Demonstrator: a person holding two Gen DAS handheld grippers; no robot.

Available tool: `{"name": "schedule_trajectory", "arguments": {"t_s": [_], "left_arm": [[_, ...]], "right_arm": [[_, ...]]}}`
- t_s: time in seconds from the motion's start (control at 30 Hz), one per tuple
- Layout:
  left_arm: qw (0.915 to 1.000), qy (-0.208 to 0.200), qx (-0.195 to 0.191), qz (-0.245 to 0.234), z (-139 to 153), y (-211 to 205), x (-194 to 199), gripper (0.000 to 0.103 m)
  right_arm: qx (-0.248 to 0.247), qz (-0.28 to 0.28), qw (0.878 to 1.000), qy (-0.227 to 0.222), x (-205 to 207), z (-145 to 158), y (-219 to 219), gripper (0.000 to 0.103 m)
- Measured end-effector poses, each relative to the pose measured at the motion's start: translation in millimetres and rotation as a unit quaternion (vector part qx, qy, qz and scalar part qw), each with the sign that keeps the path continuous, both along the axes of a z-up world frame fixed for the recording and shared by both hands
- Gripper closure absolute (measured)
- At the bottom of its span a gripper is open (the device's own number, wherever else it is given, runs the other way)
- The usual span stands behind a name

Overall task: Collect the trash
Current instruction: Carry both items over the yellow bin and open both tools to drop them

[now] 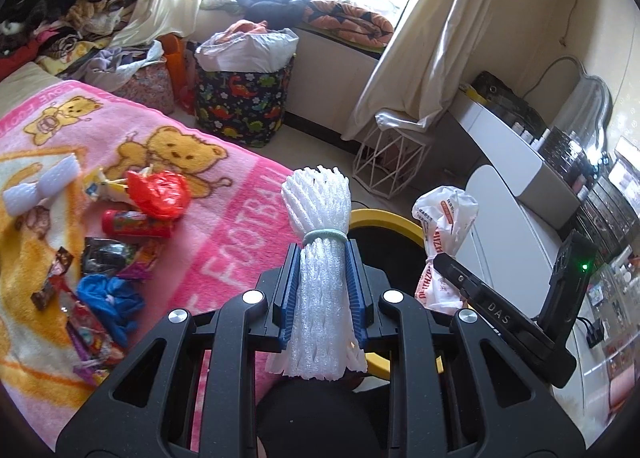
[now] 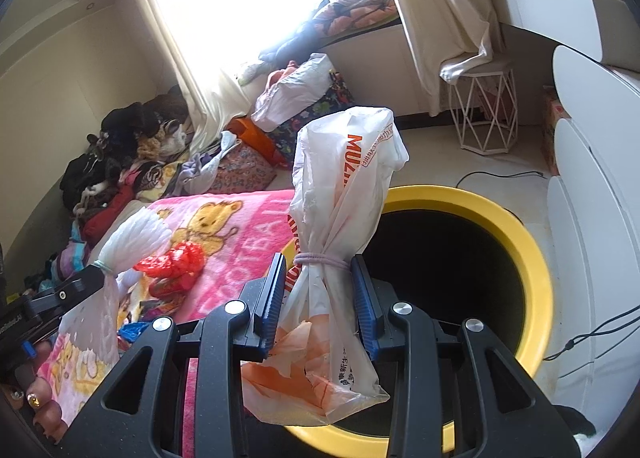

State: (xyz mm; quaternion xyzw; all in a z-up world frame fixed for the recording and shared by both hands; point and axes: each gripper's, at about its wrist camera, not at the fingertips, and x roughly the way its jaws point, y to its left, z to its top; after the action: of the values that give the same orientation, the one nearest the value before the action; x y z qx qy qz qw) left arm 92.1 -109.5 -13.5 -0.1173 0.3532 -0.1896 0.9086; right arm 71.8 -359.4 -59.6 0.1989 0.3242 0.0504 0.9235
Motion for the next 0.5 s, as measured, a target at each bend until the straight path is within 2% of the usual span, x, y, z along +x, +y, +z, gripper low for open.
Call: {"name": "schedule_trajectory", "arguments": {"t_s": [0.5], "left_arm": [[0.9987, 0.016, 0.011, -0.048, -15, -59, 23, 0.086]], "right_arm": [[0.006, -0.028, 0.999, 0.031, -7, -18, -32, 0.07]]}}
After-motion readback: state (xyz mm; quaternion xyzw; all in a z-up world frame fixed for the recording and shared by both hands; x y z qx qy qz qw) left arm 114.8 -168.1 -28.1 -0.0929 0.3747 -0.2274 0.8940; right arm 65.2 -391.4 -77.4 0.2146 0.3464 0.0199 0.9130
